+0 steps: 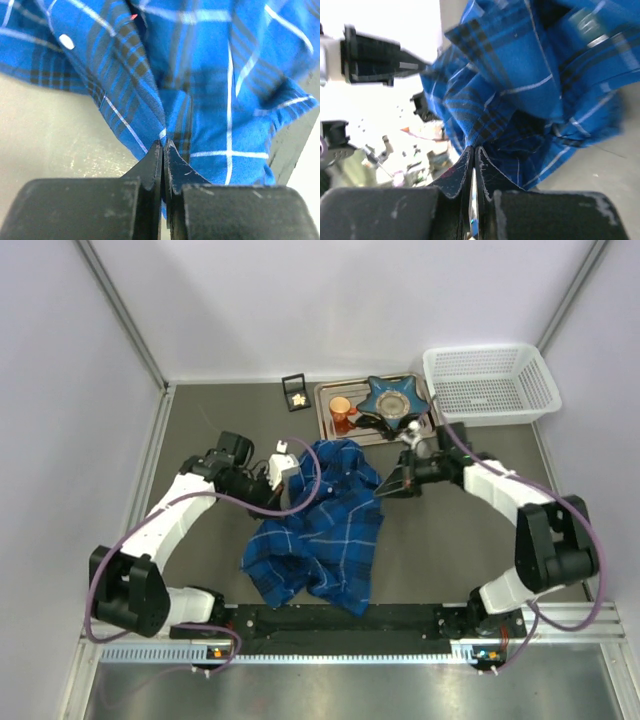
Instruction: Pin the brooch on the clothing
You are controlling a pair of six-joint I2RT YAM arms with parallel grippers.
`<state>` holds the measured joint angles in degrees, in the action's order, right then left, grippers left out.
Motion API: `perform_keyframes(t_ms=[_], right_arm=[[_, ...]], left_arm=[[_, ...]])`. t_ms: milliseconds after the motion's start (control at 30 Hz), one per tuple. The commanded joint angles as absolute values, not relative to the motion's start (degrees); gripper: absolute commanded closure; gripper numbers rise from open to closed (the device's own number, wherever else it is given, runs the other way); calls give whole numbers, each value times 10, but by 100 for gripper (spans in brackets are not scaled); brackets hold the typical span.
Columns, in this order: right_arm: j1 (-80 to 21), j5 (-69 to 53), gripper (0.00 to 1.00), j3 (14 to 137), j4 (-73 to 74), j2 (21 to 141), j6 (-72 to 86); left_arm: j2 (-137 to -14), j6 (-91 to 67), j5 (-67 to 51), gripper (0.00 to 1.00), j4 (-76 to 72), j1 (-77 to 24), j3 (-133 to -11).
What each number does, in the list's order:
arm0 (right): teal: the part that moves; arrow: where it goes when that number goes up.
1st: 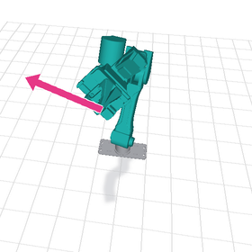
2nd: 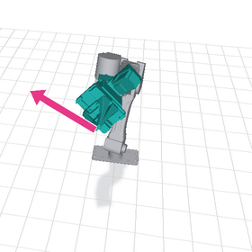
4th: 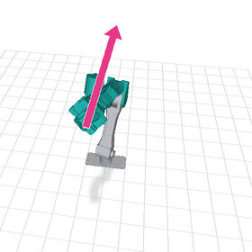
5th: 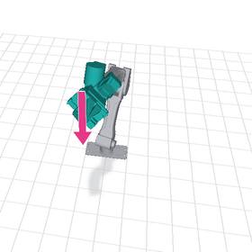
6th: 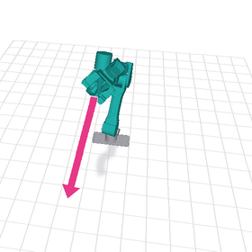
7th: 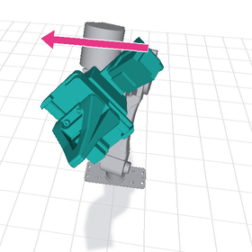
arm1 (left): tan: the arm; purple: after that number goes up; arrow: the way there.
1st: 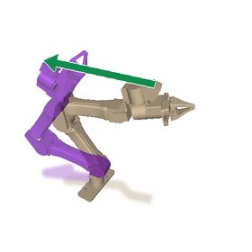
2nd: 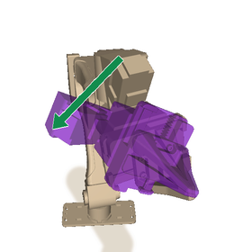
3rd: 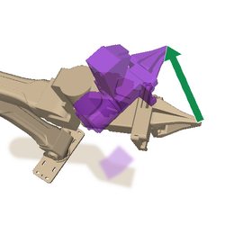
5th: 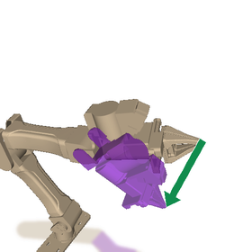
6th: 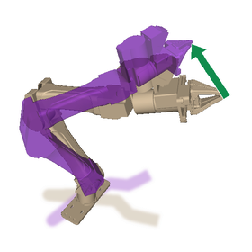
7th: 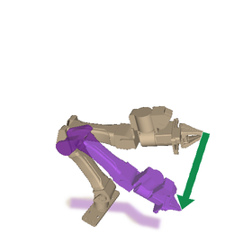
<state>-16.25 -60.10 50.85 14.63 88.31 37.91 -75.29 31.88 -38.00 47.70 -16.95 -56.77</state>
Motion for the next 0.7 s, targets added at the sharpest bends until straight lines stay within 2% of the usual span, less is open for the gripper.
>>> perform_keyframes(t_ms=[0, 100, 167, 200, 233, 267, 300, 333, 467, 533, 567, 667], right_arm=[[-97, -534, 100, 571, 363, 825, 201], [-87, -478, 100, 573, 458, 807, 127], [-87, -461, 100, 559, 484, 793, 112], [-88, -452, 100, 542, 503, 786, 100], [-87, -445, 100, 534, 516, 774, 91], [-87, -438, 100, 527, 524, 768, 84], [-87, -424, 100, 513, 533, 761, 71], [-86, -415, 100, 509, 535, 753, 66], [-87, -403, 100, 504, 535, 744, 57], [-87, -403, 100, 510, 534, 748, 55], [-86, -403, 100, 512, 534, 752, 55], [-87, -404, 100, 527, 534, 759, 54]], left_arm=[[-703, 446, -459, 100, 612, -218, -590], [-679, 411, -433, 100, 576, -377, -550], [-685, 410, -458, 100, 578, -452, -549], [-706, 420, -458, 93, 592, -461, -558], [-718, 431, -454, 77, 606, -466, -572], [-732, 434, -440, 52, 620, -464, -617], [-763, 408, -376, 45, 626, -461, -645], [-780, 397, -369, 43, 615, -444, -666], [-920, 387, -475, 21, 602, -226, -845], [-969, 385, -466, 14, 589, -195, -901], [-1008, 368, -446, 13, 576, -185, -936], [-1050, 333, -409, 13, 466, -171, -939]])
